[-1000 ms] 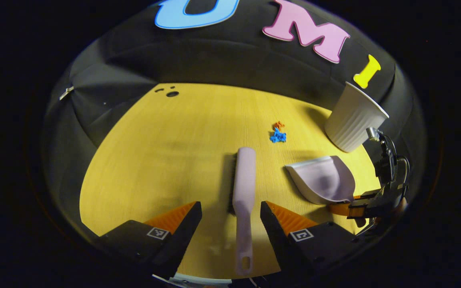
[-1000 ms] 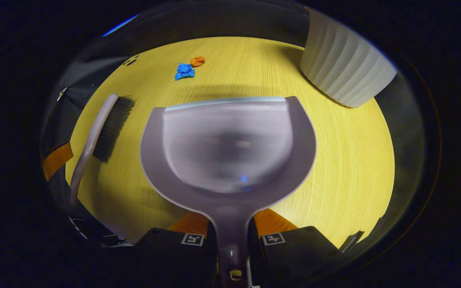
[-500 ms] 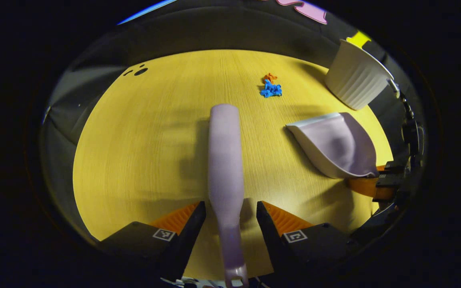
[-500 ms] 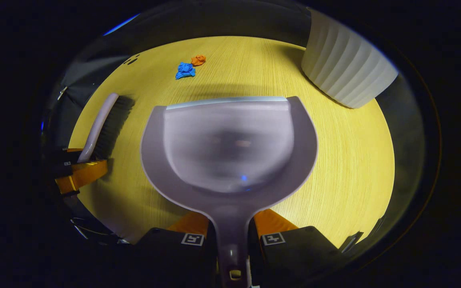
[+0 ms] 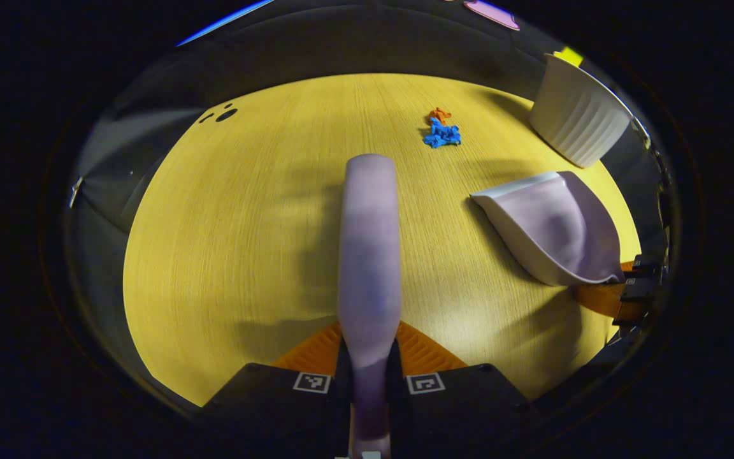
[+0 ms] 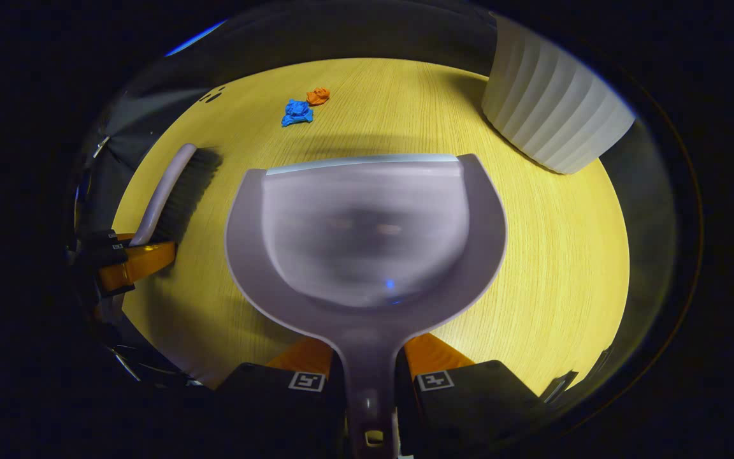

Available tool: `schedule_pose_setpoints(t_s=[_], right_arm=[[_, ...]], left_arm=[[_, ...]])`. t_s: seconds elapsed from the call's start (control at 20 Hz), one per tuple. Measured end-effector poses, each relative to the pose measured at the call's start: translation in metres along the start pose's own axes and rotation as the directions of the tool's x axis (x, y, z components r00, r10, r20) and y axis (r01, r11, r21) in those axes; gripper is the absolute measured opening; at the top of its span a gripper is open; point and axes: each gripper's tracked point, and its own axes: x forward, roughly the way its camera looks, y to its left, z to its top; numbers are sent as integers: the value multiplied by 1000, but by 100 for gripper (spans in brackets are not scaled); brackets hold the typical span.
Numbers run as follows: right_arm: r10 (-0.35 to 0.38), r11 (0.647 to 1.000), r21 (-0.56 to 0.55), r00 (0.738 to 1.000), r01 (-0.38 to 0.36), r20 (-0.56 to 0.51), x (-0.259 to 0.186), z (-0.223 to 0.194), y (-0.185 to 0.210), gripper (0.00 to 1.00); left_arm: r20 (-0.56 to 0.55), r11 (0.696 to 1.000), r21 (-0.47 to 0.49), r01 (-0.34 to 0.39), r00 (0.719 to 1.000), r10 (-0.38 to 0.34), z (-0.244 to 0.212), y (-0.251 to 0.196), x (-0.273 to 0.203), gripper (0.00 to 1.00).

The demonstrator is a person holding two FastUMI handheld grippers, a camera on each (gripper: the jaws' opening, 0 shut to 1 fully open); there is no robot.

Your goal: Pick up the small broom and dustpan from the desktop, sweep the trash into the dustpan with the broom, and then empty the trash into the garbage bin.

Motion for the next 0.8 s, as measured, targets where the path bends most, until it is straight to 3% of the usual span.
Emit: schedule_pose_setpoints(t_s=[0.1, 0.15, 0.25, 0.3, 0.35, 0.45, 0.5, 0.75, 0.8], right_arm=[[-1, 1000, -30, 1000, 2, 23, 1, 1, 0, 37], [3, 999, -48, 999, -1, 34, 2, 1, 0, 33], [16, 998, -60, 999, -14, 32, 0, 1, 0, 37], [27, 998, -53, 999, -25, 23, 0, 1, 0, 33], [33, 998, -47, 999, -32, 17, 0, 1, -1, 37], [30, 996, -81, 999, -28, 22, -1, 6, -8, 33], [28, 995, -99, 999, -25, 24, -1, 9, -13, 37], [32, 981, -191, 999, -24, 44, -5, 30, -34, 37], [39, 977, -212, 998, -28, 47, -5, 35, -36, 41]], left_arm=[[9, 999, -19, 35, 999, -35, 2, 0, 1, 27], [13, 998, -37, 43, 999, -42, 3, 3, 0, 26], [22, 998, -44, 38, 999, -37, 11, 13, -2, 26], [26, 999, -31, 26, 999, -25, 17, 20, -3, 25], [28, 1000, -15, 14, 1000, -14, 24, 27, -4, 25], [38, 1000, 20, 10, 999, -10, 44, 33, -4, 25], [45, 999, 41, 8, 999, -9, 56, 36, -3, 25], [51, 988, 149, 30, 998, -38, 122, 31, 15, 27], [43, 984, 173, 38, 998, -47, 135, 28, 22, 25]])
